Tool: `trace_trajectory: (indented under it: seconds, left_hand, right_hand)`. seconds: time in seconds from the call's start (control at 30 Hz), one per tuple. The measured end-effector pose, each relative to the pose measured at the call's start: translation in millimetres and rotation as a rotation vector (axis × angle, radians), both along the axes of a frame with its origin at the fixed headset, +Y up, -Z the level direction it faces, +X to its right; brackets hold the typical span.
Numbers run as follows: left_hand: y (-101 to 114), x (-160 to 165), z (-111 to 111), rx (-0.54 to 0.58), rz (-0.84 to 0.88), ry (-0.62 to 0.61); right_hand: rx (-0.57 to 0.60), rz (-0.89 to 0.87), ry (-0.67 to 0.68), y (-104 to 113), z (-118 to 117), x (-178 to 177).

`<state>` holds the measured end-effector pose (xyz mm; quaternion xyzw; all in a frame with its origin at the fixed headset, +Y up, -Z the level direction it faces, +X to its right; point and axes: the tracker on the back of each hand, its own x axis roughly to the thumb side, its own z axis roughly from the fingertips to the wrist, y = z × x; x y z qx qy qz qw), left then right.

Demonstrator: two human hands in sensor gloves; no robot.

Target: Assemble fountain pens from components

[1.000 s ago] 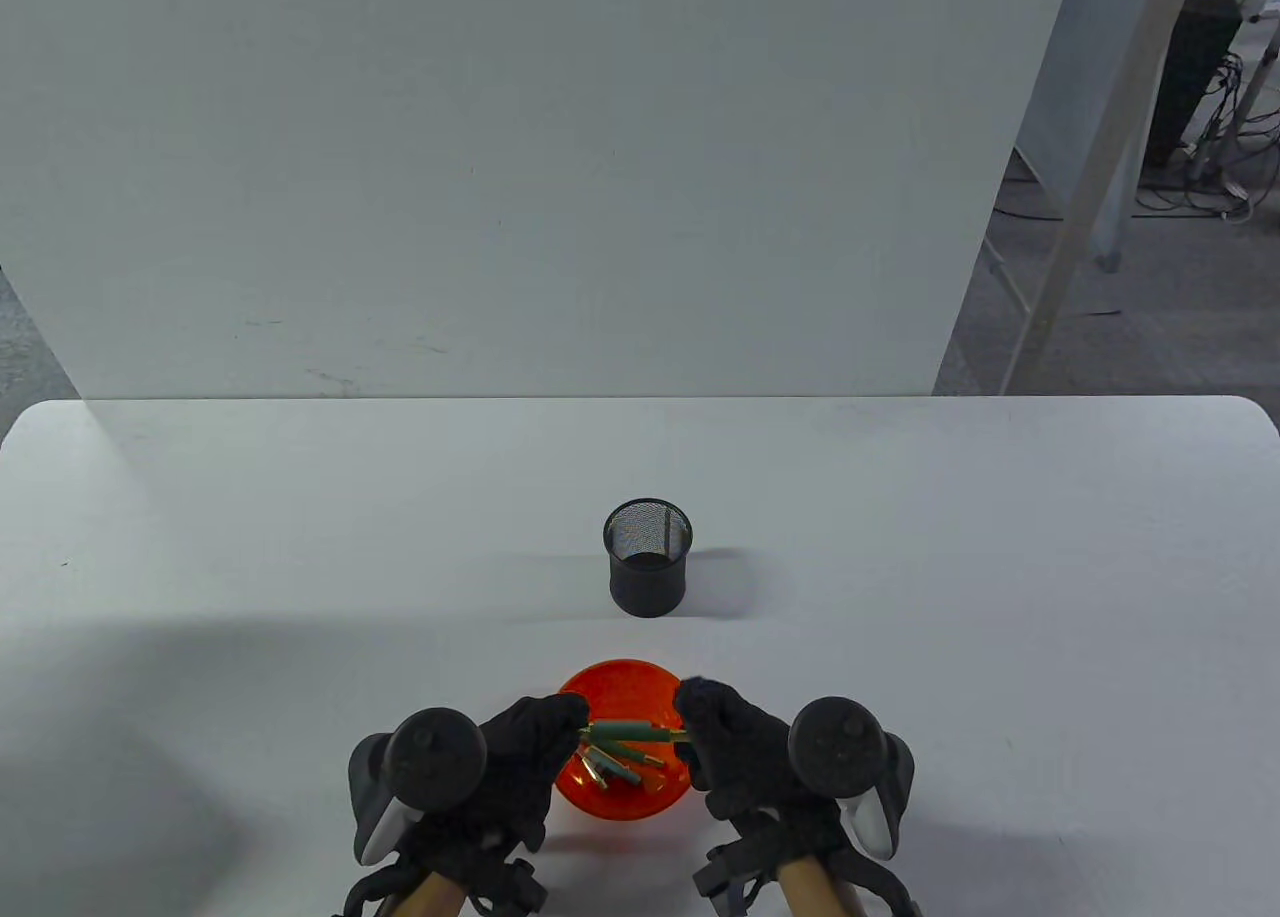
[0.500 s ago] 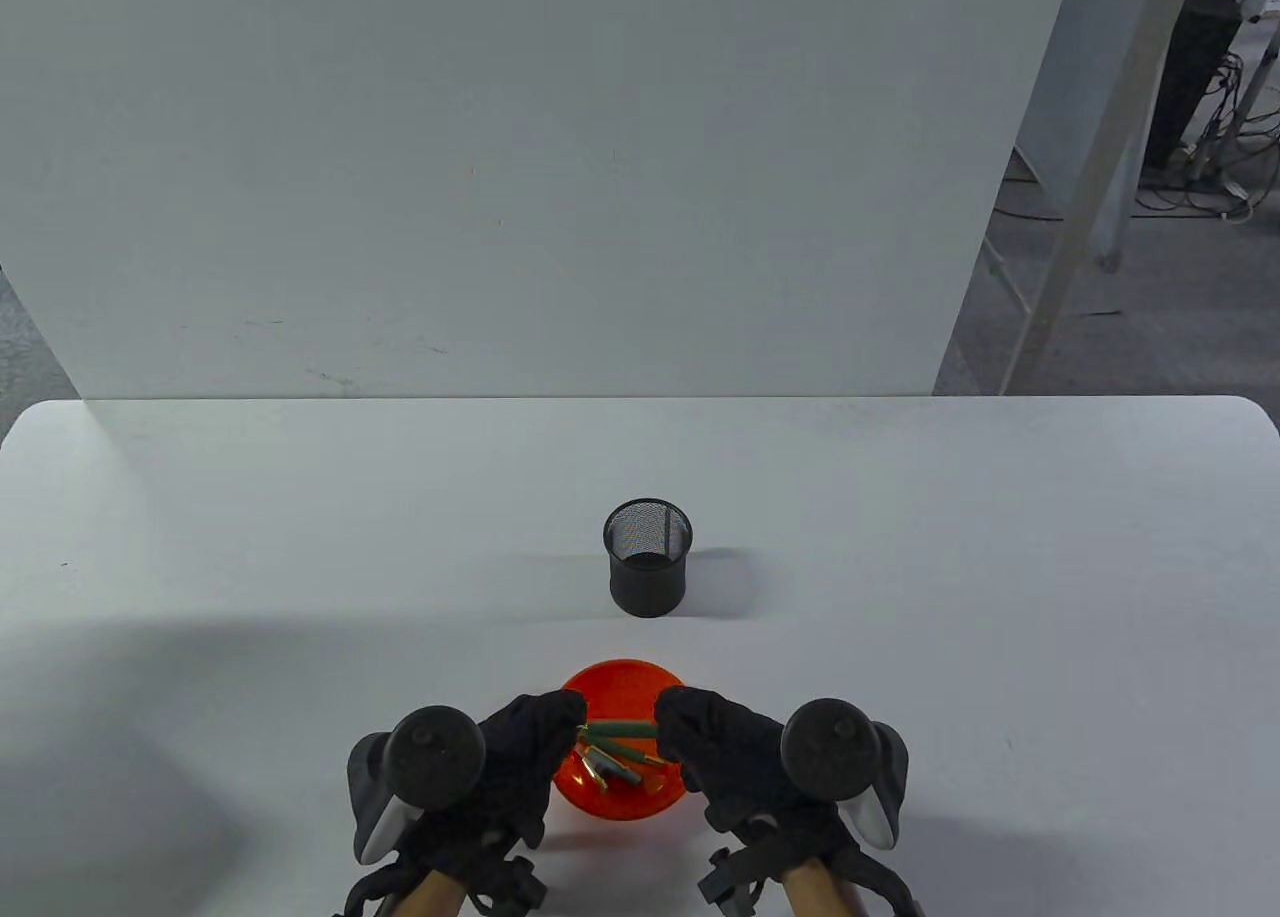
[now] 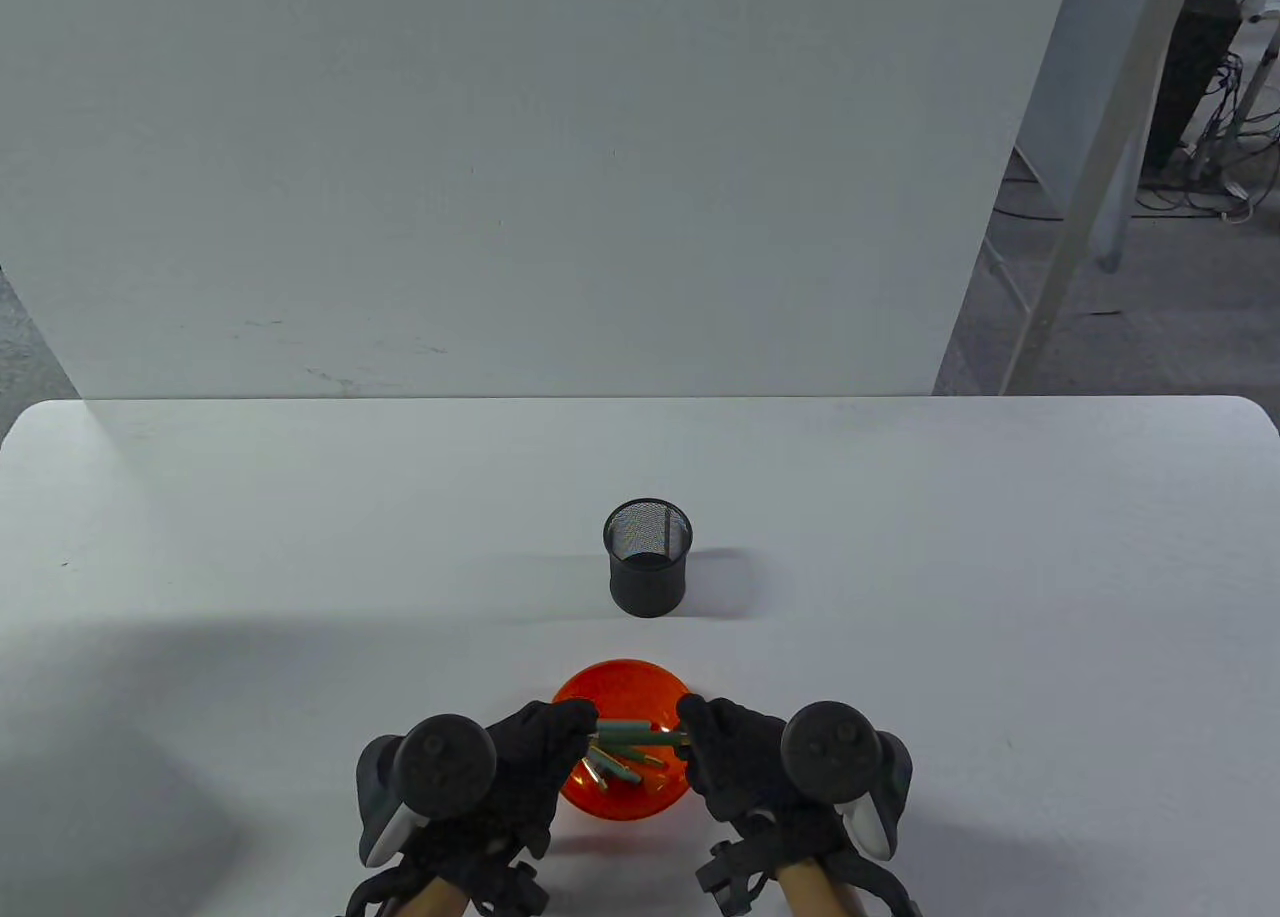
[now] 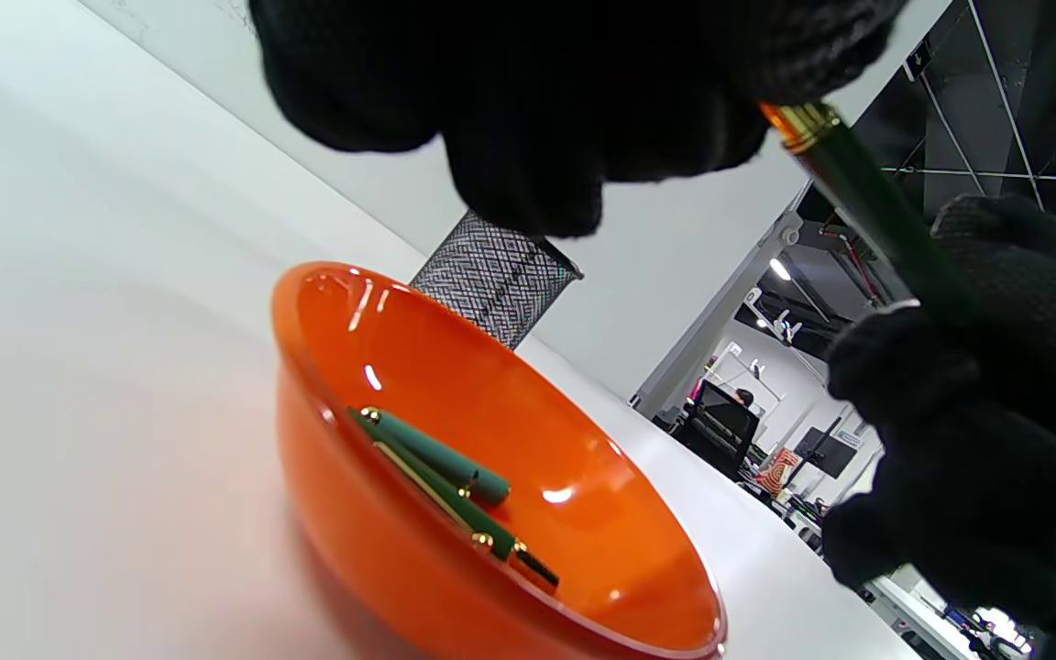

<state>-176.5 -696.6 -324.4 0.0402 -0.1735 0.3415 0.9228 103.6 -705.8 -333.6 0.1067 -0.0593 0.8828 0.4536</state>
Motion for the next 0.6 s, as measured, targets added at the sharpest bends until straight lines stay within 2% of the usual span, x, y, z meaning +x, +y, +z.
trace_trajectory:
  seconds: [0.1, 0.27, 0.37, 0.6]
  left_hand:
    - [-2.4, -1.0, -1.7, -0.027, 0.01, -0.003]
    - [-4.4, -6.2, -5.2, -0.049, 0.019, 0.026]
    - [-5.6, -7.6, -6.3, -0.054, 0.029, 0.045]
    - [-5.7, -8.3, -7.1, -0.072, 0.041, 0.045]
  right_hand:
    - [-0.003, -0.036, -0.029, -1.3, 0.0, 0.8]
    - [-0.059, -0.078, 0.011, -4.6, -0.5, -0.7]
    - [-0.067, -0.099, 0.116, -3.9, -3.3, -2.1]
    - [-0.014, -0.053, 0.13, 1.4, -0.9, -5.9]
